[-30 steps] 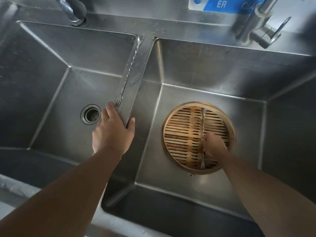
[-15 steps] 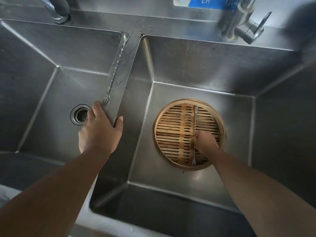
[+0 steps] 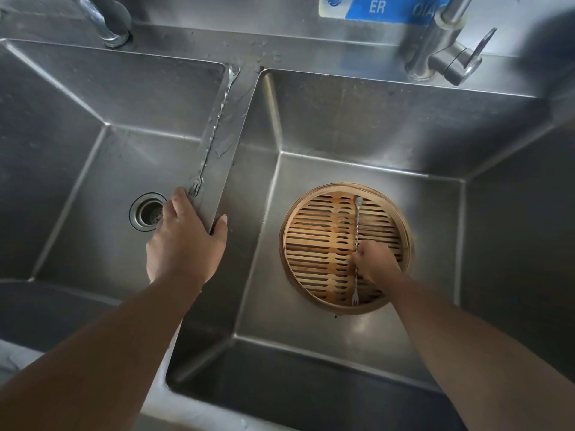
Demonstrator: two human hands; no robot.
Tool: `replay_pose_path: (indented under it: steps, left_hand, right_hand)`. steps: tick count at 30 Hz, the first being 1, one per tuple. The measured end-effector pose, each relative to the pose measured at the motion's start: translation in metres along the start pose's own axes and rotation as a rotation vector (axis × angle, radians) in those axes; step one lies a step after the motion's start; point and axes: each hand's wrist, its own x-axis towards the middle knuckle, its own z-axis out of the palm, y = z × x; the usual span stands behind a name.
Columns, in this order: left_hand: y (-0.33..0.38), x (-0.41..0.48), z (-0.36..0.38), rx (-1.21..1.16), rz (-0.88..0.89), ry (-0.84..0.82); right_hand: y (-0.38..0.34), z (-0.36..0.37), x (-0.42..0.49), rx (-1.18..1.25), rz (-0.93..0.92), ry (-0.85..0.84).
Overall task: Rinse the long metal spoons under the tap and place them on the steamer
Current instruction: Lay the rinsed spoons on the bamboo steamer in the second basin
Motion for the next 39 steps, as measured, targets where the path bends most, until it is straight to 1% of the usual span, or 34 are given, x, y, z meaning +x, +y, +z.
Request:
replay_pose_path:
  steps: [18,22,27,29,32,35,39]
  left_hand:
    - [-0.002,0.002,0.001,0.0,0.021,0.009]
    - [-0.003,0.002,0.002,-0.013,0.021,0.017]
    - [-0.003,0.002,0.002,-0.027,0.022,0.014]
    - [-0.003,0.002,0.001,-0.044,0.025,0.009]
    - [-0.002,0.002,-0.002,-0.066,0.02,-0.005]
    - [-0.002,0.002,-0.004,-0.08,0.028,-0.027]
    - [-0.003,0.001,-0.007,-0.093,0.038,-0.054]
  right_hand:
    - [-0.002,0.0,-0.001,0.038,0.047,0.003]
    - [-0.001,-0.003,-0.002,0.145,0.115,0.001]
    - [-0.01,-0.022,-0.012,0.169,0.182,0.04]
    - [-0.022,-0.033,-0.015,0.167,0.169,0.063]
    - [-0.057,-0.052,-0.02,0.209,0.078,0.072]
    - [-0.112,-0.071,-0.028,0.338,-0.023,0.058]
    - [-0.195,-0.098,-0.041,0.466,-0.196,0.125]
